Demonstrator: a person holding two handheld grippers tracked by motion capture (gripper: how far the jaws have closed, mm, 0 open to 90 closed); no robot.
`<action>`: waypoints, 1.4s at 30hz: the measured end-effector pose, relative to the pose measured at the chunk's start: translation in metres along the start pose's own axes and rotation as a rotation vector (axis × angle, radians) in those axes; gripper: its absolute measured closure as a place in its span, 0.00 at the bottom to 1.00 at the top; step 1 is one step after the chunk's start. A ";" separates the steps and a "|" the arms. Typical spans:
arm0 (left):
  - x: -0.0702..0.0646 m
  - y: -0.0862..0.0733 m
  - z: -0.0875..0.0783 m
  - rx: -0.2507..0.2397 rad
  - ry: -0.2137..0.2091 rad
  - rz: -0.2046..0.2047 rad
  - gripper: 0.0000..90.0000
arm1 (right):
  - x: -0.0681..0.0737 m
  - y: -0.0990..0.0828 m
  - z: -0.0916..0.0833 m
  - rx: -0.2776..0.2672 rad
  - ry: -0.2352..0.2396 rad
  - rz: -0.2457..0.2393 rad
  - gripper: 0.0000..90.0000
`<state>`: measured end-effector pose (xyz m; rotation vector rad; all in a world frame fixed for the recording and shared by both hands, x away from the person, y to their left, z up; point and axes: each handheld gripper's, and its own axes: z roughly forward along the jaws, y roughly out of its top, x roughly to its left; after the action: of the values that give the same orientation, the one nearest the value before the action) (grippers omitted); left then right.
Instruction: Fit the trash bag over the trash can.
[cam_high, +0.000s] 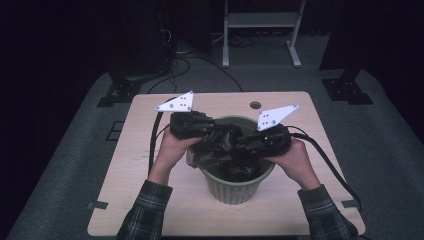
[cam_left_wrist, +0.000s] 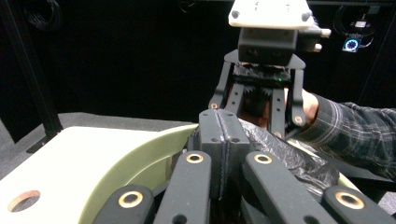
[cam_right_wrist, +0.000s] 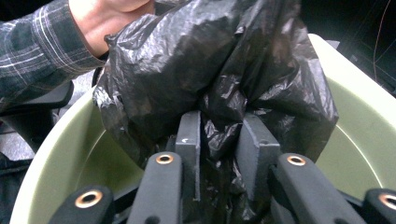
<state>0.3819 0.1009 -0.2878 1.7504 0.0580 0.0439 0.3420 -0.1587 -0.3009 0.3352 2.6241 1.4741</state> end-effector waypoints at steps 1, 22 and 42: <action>0.000 0.001 0.002 0.002 0.000 0.004 1.00 | 0.000 0.000 0.001 0.003 0.000 -0.003 0.79; 0.001 -0.007 0.004 0.055 0.046 -0.016 1.00 | 0.016 0.014 -0.027 -0.145 0.010 0.023 0.51; -0.010 -0.015 -0.050 -0.074 0.124 -0.058 0.63 | 0.003 -0.003 -0.023 -0.082 -0.039 0.069 1.00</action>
<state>0.3682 0.1523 -0.2935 1.6693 0.1953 0.1103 0.3342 -0.1788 -0.2911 0.4456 2.5375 1.5743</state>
